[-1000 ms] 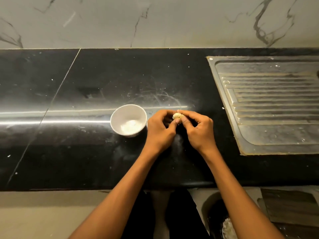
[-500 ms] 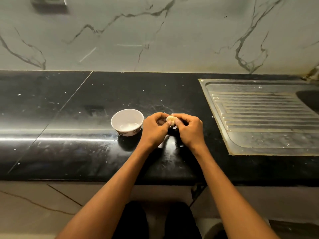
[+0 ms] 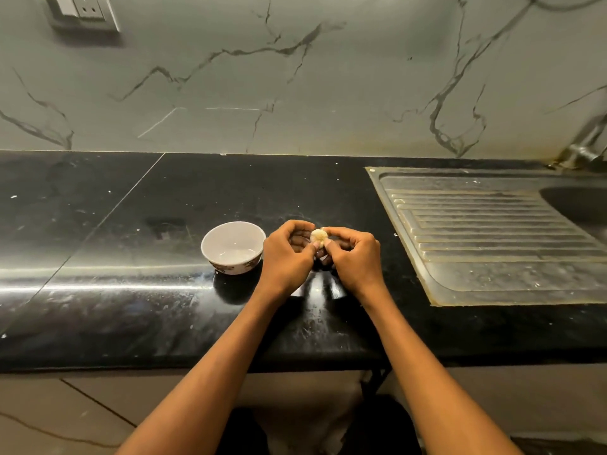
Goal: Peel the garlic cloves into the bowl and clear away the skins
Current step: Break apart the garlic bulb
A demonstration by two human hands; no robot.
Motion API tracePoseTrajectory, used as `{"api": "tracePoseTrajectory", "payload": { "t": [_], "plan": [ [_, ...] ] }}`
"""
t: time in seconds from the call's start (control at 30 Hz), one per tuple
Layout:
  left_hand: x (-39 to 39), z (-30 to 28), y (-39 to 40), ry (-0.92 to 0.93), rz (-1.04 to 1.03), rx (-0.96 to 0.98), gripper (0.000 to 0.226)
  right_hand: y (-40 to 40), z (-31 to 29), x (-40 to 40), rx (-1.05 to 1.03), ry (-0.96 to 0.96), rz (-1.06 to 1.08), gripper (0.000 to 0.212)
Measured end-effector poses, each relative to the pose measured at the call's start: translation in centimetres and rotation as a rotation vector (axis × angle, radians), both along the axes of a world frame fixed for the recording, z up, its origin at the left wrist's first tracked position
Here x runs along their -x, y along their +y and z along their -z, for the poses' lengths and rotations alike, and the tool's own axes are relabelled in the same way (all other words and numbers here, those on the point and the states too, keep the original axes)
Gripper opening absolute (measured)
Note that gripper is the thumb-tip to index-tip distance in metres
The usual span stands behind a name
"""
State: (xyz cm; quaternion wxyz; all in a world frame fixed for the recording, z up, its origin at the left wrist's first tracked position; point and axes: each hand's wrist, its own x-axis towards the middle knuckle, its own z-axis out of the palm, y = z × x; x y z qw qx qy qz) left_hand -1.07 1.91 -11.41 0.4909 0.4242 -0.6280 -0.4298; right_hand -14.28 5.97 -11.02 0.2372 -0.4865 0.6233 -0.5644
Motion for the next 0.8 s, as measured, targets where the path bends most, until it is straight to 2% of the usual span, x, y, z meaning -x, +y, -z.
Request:
{"api": "tracePoseTrajectory", "payload": {
  "t": [0.23,0.37,0.47,0.63,0.8],
  "plan": [
    [-0.11,0.28,-0.45,-0.025,0.037,0.021,0.032,-0.09,0.26,0.1,0.007,0.052,0.014,0.001],
    [-0.06,0.09,-0.33,0.015,0.06,-0.009,0.03,0.13,-0.28,0.17,0.022,-0.008,-0.015,0.01],
    [-0.04,-0.1,-0.25,0.035,0.077,-0.015,0.028,-0.01,-0.38,0.09,0.02,0.02,-0.024,0.016],
    [0.09,-0.18,-0.34,0.056,0.1,-0.02,0.028,-0.28,-0.14,0.32,0.047,0.039,-0.035,0.006],
    [0.14,-0.08,-0.43,0.091,0.091,-0.024,0.027,-0.39,-0.27,0.24,0.006,-0.017,-0.057,0.01]
  ]
}}
